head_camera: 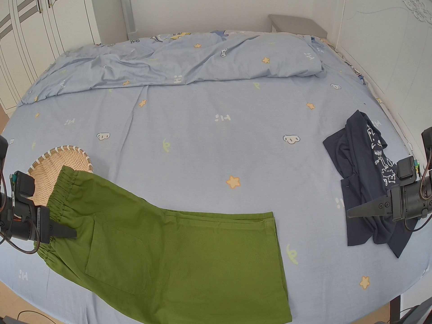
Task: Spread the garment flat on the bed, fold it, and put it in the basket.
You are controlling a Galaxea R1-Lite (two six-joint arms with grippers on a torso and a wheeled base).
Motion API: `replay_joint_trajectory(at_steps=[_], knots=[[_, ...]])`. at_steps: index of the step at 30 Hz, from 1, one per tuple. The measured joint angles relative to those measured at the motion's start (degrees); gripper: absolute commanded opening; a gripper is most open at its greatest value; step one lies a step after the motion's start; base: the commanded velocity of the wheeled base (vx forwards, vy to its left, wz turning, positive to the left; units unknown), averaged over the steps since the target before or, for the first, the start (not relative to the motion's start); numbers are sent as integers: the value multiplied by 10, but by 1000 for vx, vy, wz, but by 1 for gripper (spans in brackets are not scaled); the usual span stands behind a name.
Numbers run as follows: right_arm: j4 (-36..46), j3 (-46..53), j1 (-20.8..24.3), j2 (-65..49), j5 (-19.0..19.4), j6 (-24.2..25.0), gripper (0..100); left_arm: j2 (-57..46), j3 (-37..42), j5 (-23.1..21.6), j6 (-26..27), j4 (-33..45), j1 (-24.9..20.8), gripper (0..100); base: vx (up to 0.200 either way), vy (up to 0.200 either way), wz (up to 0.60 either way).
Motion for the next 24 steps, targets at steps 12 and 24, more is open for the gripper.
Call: replay_joint_trajectory(at_steps=[12,24], knots=[[3,1,1,0,-1,0,100,47,-107,160,-184,10,-292,0,0,0,0],[0,2,2,5,-13,0,100,136,-202,183,-290,10,-436,0,0,0,0]])
